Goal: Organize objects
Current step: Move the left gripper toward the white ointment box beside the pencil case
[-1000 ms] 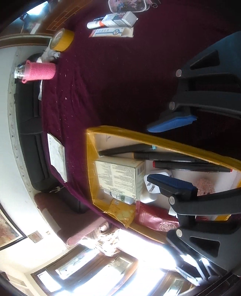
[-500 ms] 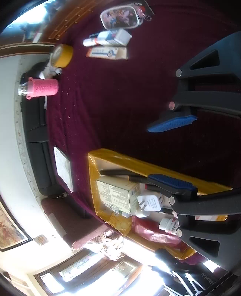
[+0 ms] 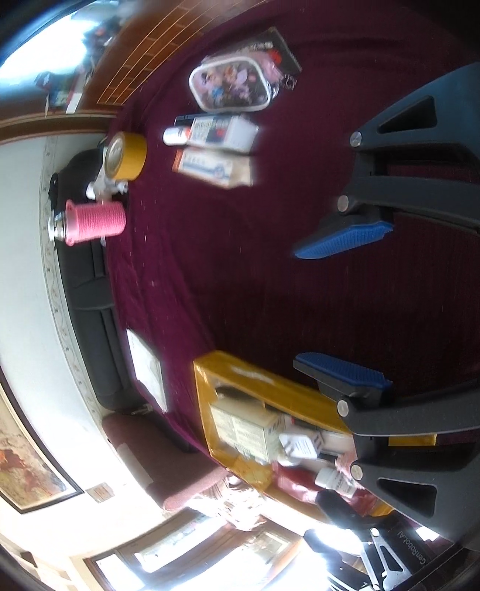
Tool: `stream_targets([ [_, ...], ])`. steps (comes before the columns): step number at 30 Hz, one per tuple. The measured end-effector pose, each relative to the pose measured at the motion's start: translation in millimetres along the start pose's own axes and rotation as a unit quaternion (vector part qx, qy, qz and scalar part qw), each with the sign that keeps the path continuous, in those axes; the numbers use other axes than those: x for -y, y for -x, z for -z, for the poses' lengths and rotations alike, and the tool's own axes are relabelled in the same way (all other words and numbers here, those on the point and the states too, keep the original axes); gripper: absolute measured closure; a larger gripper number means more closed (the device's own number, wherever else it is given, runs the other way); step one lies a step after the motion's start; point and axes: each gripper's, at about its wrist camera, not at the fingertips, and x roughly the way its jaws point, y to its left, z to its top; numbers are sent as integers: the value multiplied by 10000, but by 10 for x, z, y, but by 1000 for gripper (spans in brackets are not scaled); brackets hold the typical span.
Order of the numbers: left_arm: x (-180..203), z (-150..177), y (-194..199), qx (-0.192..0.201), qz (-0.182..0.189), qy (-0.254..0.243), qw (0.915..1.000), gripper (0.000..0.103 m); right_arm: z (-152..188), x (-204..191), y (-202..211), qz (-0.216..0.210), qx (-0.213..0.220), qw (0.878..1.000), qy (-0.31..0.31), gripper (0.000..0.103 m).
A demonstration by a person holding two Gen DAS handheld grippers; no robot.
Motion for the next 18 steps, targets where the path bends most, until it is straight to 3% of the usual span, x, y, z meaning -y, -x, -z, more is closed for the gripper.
stream_targets([
  [7,492,-81,-81,-104,-12,-494,9987,33,-100,668,169,326,215,9982,-450,51],
  [18,1246,-227,-405,-411,52,-1150,9925,33,-336,1890,319,832,537,9854,-1386,51],
])
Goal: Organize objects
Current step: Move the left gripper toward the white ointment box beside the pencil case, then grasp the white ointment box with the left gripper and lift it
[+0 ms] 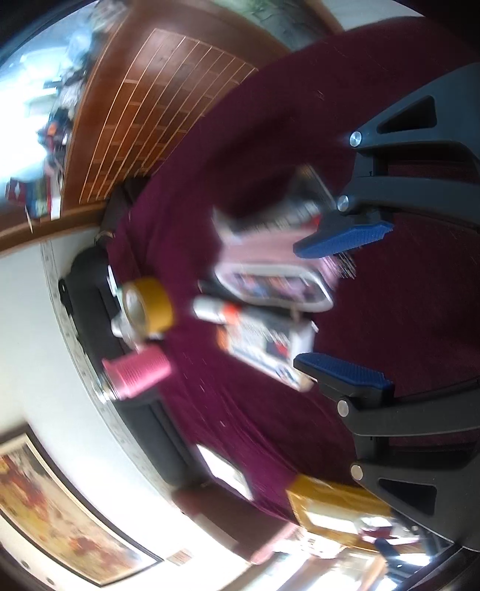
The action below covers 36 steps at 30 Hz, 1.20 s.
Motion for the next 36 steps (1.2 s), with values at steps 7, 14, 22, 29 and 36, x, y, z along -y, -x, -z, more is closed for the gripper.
stream_targets([
  [7,428,-499,-304,-56,726,-275,9970,34,-439,506,-275,190,254,9977,-595,49],
  [14,835,-1214,-729,122,1516,-193,9882,34,-433,992,-444,-106,219,9912,-1304,49],
  [22,1216,-1440,-1140,135,1230,-774,9893,34,-445,1122,-357,-264,323,9870,-1554,45],
  [29,1435,-1504,-1248,-4,1566,-868,9838,34,-424,1042,-349,-351,318,9885,-1433,45],
  [36,1429,-1436,-1219,-177,2043,-773,9757,79,-400,1011,-410,-352,194,9899,-1361,45],
])
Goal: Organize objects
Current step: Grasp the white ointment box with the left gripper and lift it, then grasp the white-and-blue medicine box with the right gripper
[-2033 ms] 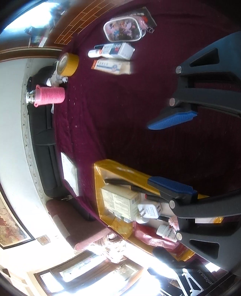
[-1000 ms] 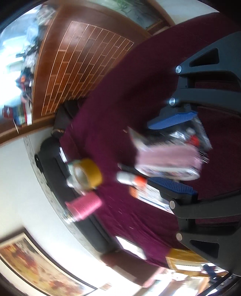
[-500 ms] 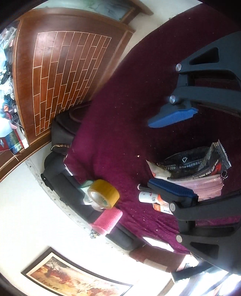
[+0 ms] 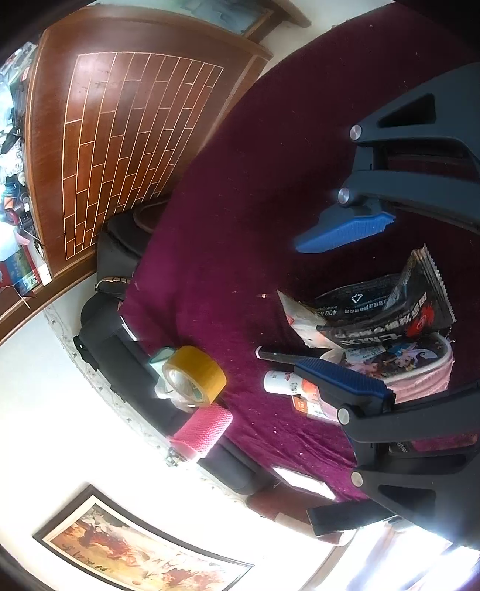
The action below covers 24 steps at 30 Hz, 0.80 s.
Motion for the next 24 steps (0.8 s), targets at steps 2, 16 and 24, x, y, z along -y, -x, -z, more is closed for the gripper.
stream_targets([
  [2,-60,85,90,13,147,136,9998,80,8,-15,-1,3,11,10000,61,45],
  [16,-560,1204,951,165,307,1028,9941,88,141,-475,219,-634,259,9945,796,45],
  [24,-507,1285,784,199,511,1200,9913,88,231,-1273,-154,-855,-1548,9731,1473,45],
])
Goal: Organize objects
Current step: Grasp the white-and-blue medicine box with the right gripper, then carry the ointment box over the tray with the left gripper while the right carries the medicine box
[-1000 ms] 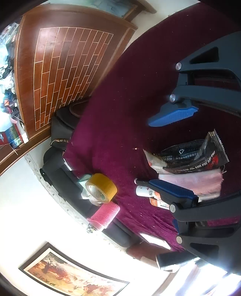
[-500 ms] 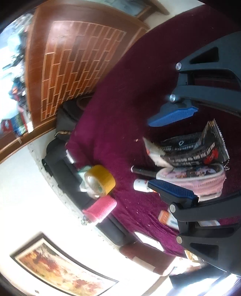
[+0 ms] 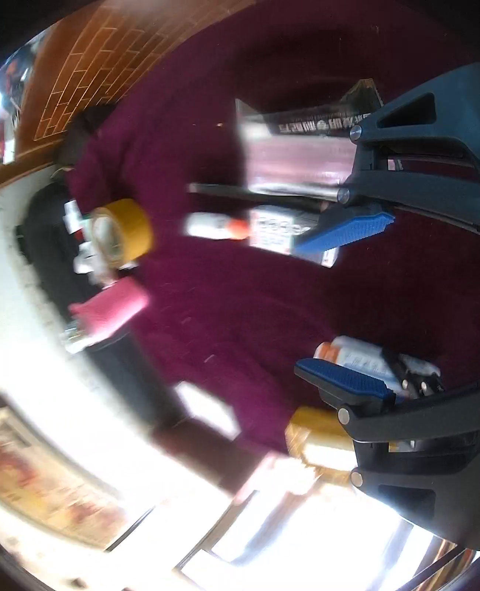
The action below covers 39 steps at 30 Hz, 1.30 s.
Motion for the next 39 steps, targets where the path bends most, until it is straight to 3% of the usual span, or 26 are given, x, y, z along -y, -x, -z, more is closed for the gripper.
stream_targets([
  [2,-83,48,81,2,466,178,9988,92,-36,-71,-205,623,-295,9975,145,45],
  [5,-202,119,326,273,591,236,9976,92,-65,-110,-457,1335,-589,9890,246,45],
  [9,-459,191,629,454,902,580,9932,92,-50,-131,-625,2093,-578,9750,475,45],
  [12,-628,246,753,493,1090,762,9899,92,-68,-134,-795,2526,-662,9640,504,48],
  [15,-724,315,843,578,1104,804,9889,92,-82,-181,-844,2773,-489,9573,654,65],
  [18,-804,381,898,615,1144,874,9877,92,-98,-194,-857,2856,-464,9548,686,66],
  [22,-880,460,958,684,1140,982,9863,92,-70,-275,-836,2660,-492,9599,737,70],
  [28,-1054,583,1223,906,1085,1118,9836,92,132,-475,-615,1794,-628,9800,594,70],
  [33,-1313,743,1511,1106,813,1296,9820,92,407,-780,-402,1139,-618,9895,643,70],
  [39,-1793,907,1772,1224,150,1703,9776,92,681,-1365,-286,318,-628,9930,951,70],
])
